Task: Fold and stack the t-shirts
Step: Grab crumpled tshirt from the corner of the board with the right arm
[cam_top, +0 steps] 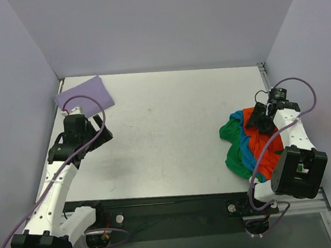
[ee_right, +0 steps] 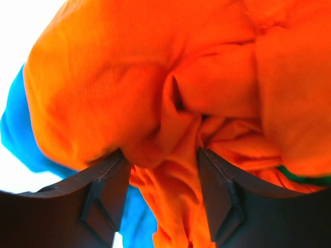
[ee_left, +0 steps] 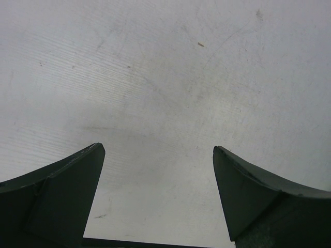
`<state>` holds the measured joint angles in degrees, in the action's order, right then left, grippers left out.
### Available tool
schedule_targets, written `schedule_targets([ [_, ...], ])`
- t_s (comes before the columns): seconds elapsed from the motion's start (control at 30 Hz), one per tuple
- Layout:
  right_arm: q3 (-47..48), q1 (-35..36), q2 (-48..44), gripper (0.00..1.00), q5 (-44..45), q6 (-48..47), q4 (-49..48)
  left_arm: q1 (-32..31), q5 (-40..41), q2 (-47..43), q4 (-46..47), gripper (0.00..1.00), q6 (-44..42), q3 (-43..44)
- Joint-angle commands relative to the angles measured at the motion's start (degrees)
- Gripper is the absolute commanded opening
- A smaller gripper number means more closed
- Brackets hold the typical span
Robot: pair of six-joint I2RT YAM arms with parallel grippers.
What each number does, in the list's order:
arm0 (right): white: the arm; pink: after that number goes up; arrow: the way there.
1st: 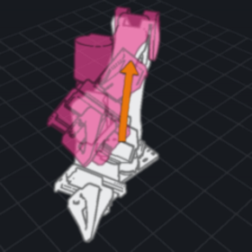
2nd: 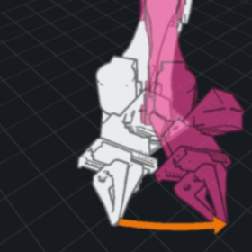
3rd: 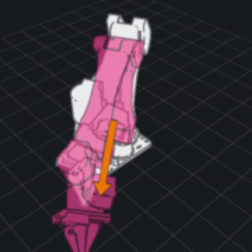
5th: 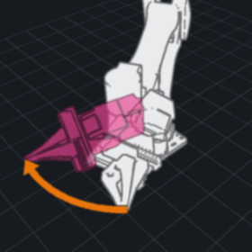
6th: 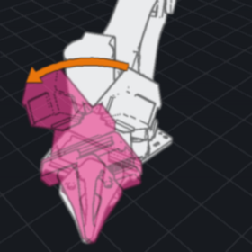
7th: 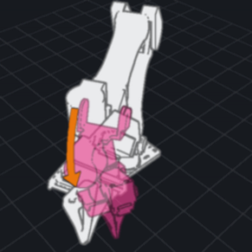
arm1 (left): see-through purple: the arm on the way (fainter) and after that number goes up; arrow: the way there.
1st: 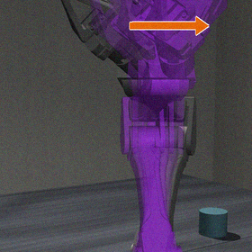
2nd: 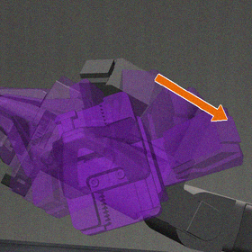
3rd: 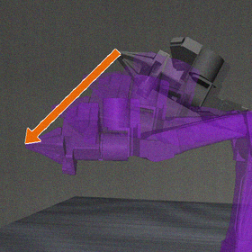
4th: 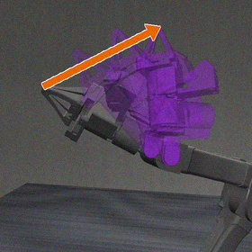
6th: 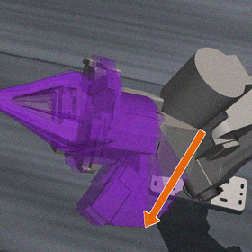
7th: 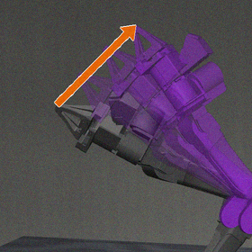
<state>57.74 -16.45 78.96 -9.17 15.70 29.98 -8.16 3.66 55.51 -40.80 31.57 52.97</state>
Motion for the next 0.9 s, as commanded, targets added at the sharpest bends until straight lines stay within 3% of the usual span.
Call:
schedule_targets([
  [0.0,1.2,-0.3,1.7,0.50,-2.3,0.5,-1.8,-0.1,1.4,-0.6,2.2,0.97,1.2,2.9],
  [0.07,1.8,-0.4,2.2,0.37,-1.1,0.7,-1.7,0.0,1.2,-0.2,2.8,0.97,0.8,2.6],
  [0.13,2.5,-0.7,2.4,0.14,-1.2,0.7,-1.6,0.0,1.2,0.0,2.8,0.97,0.0,2.5],
  [0.23,3.3,-0.7,1.0,0.00,0.4,0.8,-0.4,0.1,1.9,-0.9,3.3,0.97,-1.3,1.7],
  [0.5,7.6,-0.8,-12.8,0.00,8.2,2.0,8.8,0.3,2.4,-2.7,4.8,0.97,-4.2,0.7],
  [0.87,24.3,-0.6,-25.0,0.00,13.2,1.7,17.4,0.5,-0.1,-0.8,7.0,0.97,-5.5,0.2],
])
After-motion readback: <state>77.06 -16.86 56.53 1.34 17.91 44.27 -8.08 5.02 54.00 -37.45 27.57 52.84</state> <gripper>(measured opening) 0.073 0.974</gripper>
